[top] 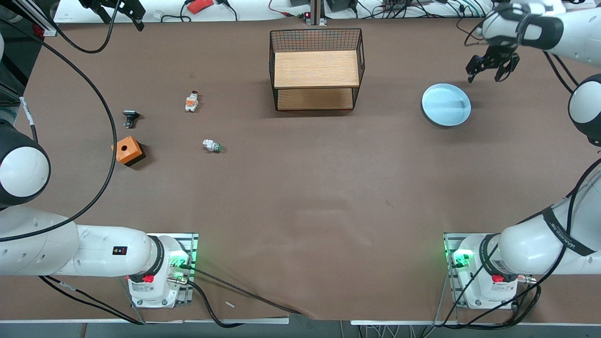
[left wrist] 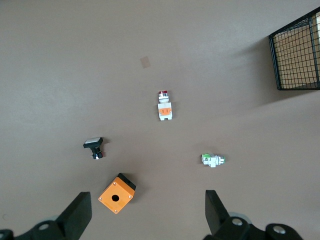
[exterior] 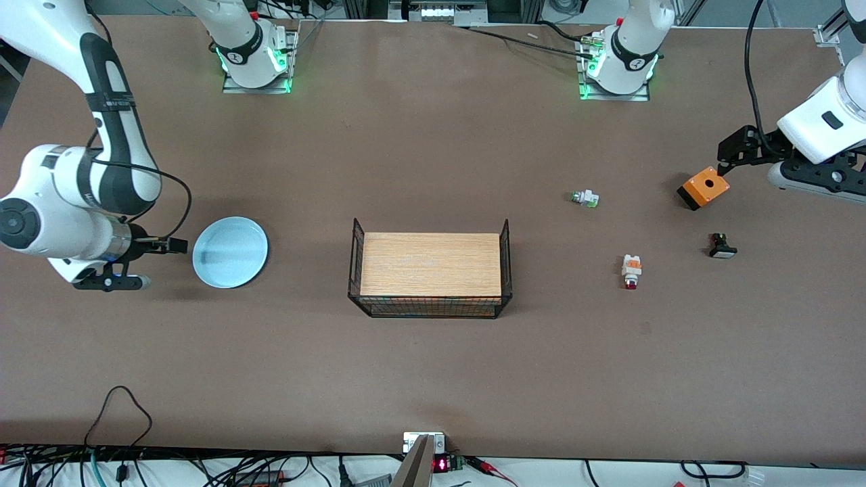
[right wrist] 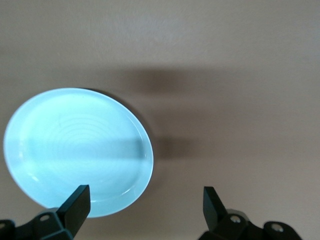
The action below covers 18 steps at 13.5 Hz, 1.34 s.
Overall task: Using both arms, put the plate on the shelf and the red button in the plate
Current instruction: 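Grip the pale blue plate's rim with the right gripper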
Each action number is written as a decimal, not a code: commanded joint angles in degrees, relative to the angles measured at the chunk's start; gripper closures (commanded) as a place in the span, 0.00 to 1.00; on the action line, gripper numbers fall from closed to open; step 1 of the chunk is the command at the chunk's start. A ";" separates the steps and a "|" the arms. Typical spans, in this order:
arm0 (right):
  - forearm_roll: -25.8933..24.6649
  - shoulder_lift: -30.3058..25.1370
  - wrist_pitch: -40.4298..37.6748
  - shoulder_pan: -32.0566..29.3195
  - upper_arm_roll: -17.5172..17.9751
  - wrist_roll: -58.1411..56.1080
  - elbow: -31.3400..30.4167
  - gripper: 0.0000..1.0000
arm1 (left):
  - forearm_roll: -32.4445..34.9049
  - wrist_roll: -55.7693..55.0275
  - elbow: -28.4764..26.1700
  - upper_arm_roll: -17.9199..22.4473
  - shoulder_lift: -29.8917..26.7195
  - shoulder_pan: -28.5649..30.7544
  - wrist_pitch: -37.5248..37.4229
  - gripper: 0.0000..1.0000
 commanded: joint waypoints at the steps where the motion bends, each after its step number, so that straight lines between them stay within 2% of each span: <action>1: -0.94 -1.70 8.88 -0.41 0.55 -1.23 -8.61 0.00 | -0.82 1.40 0.41 0.14 0.15 0.11 -0.65 0.00; 3: -1.02 -1.44 14.25 -1.03 0.55 -1.58 -13.02 0.00 | -0.82 1.31 0.41 0.14 0.06 0.11 -0.65 0.00; 6: -1.02 -0.56 20.49 -2.70 0.55 -5.52 -16.45 0.02 | -0.82 1.31 0.41 0.14 0.06 0.11 -0.65 0.00; 7: -1.02 0.14 21.91 -2.87 0.55 -6.84 -16.81 0.12 | -0.82 1.31 0.41 0.14 0.06 0.11 -0.65 0.00; 9: -0.94 0.76 22.19 -3.31 0.55 -7.56 -16.55 0.49 | -0.82 1.22 0.41 0.14 0.06 0.11 -0.74 0.00; 13: -0.58 1.82 22.19 -3.23 0.55 -7.56 -16.46 0.98 | -0.82 1.13 0.41 0.14 0.06 0.11 -0.74 0.00; 18: -0.50 0.42 19.48 -3.32 0.81 -7.65 -16.20 1.00 | -0.82 1.22 0.41 0.14 0.06 0.11 -0.74 0.00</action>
